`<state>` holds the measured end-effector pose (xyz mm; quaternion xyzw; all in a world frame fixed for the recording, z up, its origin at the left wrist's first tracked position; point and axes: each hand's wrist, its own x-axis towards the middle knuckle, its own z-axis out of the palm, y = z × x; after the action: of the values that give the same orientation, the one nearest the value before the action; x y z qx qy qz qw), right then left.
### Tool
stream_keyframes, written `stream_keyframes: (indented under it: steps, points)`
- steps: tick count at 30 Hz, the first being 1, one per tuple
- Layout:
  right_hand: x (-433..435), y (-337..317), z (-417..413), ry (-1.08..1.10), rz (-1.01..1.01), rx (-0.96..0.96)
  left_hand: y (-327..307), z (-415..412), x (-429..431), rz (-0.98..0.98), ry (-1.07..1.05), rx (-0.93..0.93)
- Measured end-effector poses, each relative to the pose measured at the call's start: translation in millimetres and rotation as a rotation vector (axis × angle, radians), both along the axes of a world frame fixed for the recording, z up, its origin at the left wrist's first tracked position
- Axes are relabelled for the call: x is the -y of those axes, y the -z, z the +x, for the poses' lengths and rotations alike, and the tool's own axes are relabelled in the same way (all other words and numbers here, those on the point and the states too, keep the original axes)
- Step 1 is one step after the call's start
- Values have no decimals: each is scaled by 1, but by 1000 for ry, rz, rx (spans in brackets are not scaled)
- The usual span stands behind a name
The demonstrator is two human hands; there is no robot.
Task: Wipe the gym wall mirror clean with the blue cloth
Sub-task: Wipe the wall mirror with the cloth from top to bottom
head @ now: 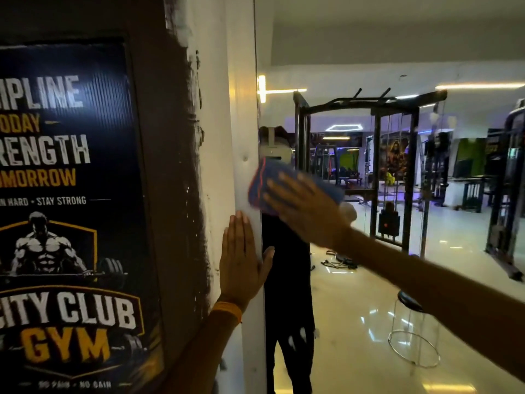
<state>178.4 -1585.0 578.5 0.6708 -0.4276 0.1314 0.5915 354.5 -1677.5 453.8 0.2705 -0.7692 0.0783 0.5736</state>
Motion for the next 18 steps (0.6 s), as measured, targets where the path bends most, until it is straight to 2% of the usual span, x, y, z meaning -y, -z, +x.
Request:
stream_keyframes:
  steps: [2, 4, 7, 8, 10, 12, 14, 16, 18]
  points:
    - [-9, 44, -10, 30, 88, -136, 1, 0, 2, 1, 8, 23]
    - [-11, 12, -20, 32, 113, -234, 1, 0, 2, 3, 9, 19]
    - [-5, -71, -11, 28, -38, -9, -1, 2, 0, -3, 13, 12]
    - [-3, -79, -4, 23, -100, 94, -1, 2, 0, -7, 15, 12]
    - [4, -45, 4, -7, -130, 182, 0, 4, 1, -15, 7, 26]
    - [1, 22, -1, 10, -23, 26, 3, 7, 4, -26, -5, 46]
    - [-10, 43, -20, 18, 72, -127, 5, 11, 4, -39, 0, 78]
    - [-20, -2, -40, 1, 17, -129, 2, 16, 4, -54, -1, 117]
    - [-31, -66, -64, 18, -168, 107, -11, 20, 4, -56, 8, 138]
